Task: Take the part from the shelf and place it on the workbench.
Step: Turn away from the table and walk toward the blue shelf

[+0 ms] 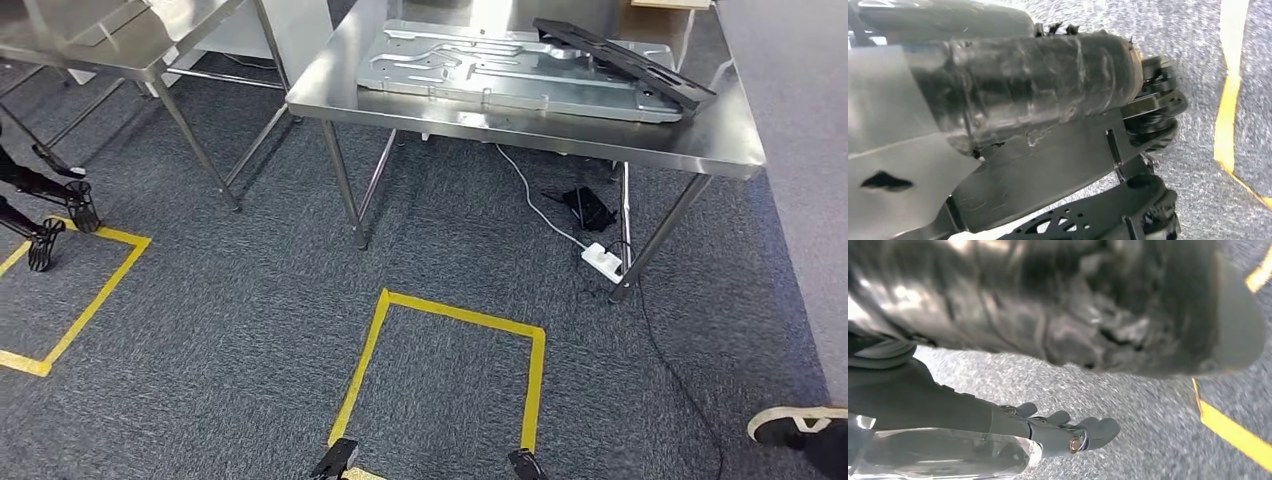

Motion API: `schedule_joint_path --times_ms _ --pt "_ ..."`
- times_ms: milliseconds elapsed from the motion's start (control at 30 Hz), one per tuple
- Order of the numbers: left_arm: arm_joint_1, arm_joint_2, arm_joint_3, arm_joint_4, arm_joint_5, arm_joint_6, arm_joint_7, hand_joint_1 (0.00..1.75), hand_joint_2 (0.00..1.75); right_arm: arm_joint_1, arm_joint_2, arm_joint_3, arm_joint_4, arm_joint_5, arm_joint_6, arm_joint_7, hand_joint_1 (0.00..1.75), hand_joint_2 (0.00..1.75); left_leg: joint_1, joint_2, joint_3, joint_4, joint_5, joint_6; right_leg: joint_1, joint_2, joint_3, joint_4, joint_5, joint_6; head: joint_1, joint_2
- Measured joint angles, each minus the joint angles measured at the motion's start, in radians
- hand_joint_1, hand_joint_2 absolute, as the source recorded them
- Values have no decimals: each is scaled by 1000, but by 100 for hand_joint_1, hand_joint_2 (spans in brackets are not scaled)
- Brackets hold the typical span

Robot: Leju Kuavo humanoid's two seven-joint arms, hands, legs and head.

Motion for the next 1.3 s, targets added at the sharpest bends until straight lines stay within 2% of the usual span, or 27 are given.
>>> schedule_joint_path --times_ms 33,67,133,200,233,300,333,400,433,467,533,567,600,633,700,767,833,867,933,1000,1033,1067,1100,1133,1200,1233,1300 --pt "-1 1 0 0 0 1 6 0 0 -1 -5 0 0 -17 -9 -10 0 0 2 4 4 25 -3 -3 0 -12 -7 2 3 1 0 0" --pt "0 3 0 0 0 1 11 0 0 -4 -10 0 0 -28 -13 -17 0 0 3 8 23 18 10 -4 0 -25 -11 5 5 2 0 0" --pt "3 9 0 0 4 2 20 0 0 -9 -21 2 0 -36 -11 -24 0 0 3 28 103 -94 58 -2 0 -46 -15 11 6 3 0 0" --pt "10 17 0 0 19 6 16 0 0 -11 -27 3 1 -45 -6 -24 0 0 -6 59 173 -207 79 8 2 -63 -17 13 8 10 0 0" --pt "12 21 1 0 28 7 10 0 0 -9 -30 3 1 -51 -3 -23 0 0 -12 68 185 -235 76 14 3 -72 -18 12 11 15 0 0" --pt "17 28 5 0 44 6 -6 0 0 -7 -33 3 1 -60 6 -18 0 0 -16 59 185 -254 78 25 5 -90 -18 9 15 26 1 0" --pt "19 30 8 0 49 3 -16 0 0 -7 -35 4 2 -63 11 -14 0 0 -14 51 186 -262 82 30 3 -83 -19 9 14 31 1 0" --pt "22 33 12 0 51 -8 -37 0 0 -7 -41 8 2 -65 20 -3 0 0 -7 35 189 -280 93 43 -1 -31 -34 35 -7 39 2 0" --pt "23 33 13 0 50 -15 -48 0 0 -7 -44 11 2 -66 24 5 0 0 -5 27 189 -284 97 47 -3 0 -56 77 -31 42 3 0" --pt "23 33 13 0 48 -21 -59 0 0 -4 -45 14 2 -66 29 11 0 0 -5 18 187 -285 100 51 -3 19 -84 133 -59 44 4 0" --pt "24 33 13 0 43 -30 -78 0 0 3 -45 18 3 -68 36 28 0 0 -6 -4 181 -282 103 55 -3 26 -142 244 -96 46 5 0" --pt "24 33 13 0 39 -33 -84 0 0 6 -45 18 4 -71 38 34 0 0 -7 -17 178 -279 104 56 -3 27 -153 262 -90 46 5 0" --pt "24 33 13 0 35 -37 -88 0 0 8 -45 19 5 -76 40 38 0 0 -6 -31 175 -274 104 56 -4 29 -148 247 -66 47 5 0" --pt "24 33 13 0 29 -41 -89 0 0 9 -45 19 5 -82 40 40 0 0 -4 -45 172 -267 102 54 -7 35 -128 201 -31 48 5 0" --pt "20 34 12 0 18 -51 -78 0 0 9 -45 19 6 -92 41 42 0 0 -3 -69 159 -246 96 44 -15 79 -78 92 15 50 6 0" --pt "13 35 11 0 7 -63 -46 0 0 9 -44 19 6 -98 42 49 0 0 -3 -91 140 -230 93 32 -19 111 -61 49 17 48 5 0" --pt "7 39 10 0 -2 -78 -14 0 0 11 -44 19 7 -102 40 57 0 0 0 -114 126 -230 99 21 -17 95 -63 48 18 37 3 0" --pt "6 42 9 0 -6 -86 -5 0 0 11 -45 19 8 -103 37 57 0 0 0 -111 122 -227 97 17 -17 83 -62 45 21 31 3 0" --pt "4 48 7 0 -14 -103 4 0 0 9 -46 19 8 -110 20 48 0 0 0 -67 101 -180 66 7 -19 58 -60 38 25 19 -5 0" --pt "0 49 4 0 -30 -119 17 0 0 11 -46 19 8 -132 -5 26 0 0 0 -14 54 -70 5 -4 -14 30 -60 36 26 13 -13 0" --pt "-3 49 0 0 -40 -125 26 0 0 13 -46 19 8 -145 -17 14 0 0 2 -2 32 -14 -18 -7 -12 14 -60 36 25 11 -13 0" --pt "-5 50 -4 0 -50 -129 36 0 0 15 -46 19 9 -157 -28 3 0 0 2 4 21 16 -25 -8 -10 -2 -60 36 25 10 -14 0" --pt "-6 50 -10 0 -59 -132 44 0 0 15 -46 19 9 -166 -38 -4 0 0 2 9 26 12 -13 -7 -8 -17 -60 36 24 10 -14 0" --pt "-6 52 -16 0 -67 -134 51 0 0 13 -46 19 9 -174 -45 -7 0 0 2 15 50 -28 15 -3 -6 -30 -59 36 23 9 -14 0" --pt "-2 56 -30 0 -77 -135 57 0 0 10 -46 19 10 -186 -53 -4 0 0 -4 47 121 -159 71 12 -3 -51 -55 34 21 10 -14 0" --pt "0 60 -37 1 -83 -134 57 0 0 9 -46 19 10 -191 -55 0 0 0 -11 67 146 -212 85 21 -1 -61 -53 31 21 12 -14 0" --pt "3 65 -50 1 -97 -126 49 0 0 8 -45 18 11 -200 -53 24 0 0 -24 88 159 -251 86 35 1 -83 -50 25 23 18 -15 0"
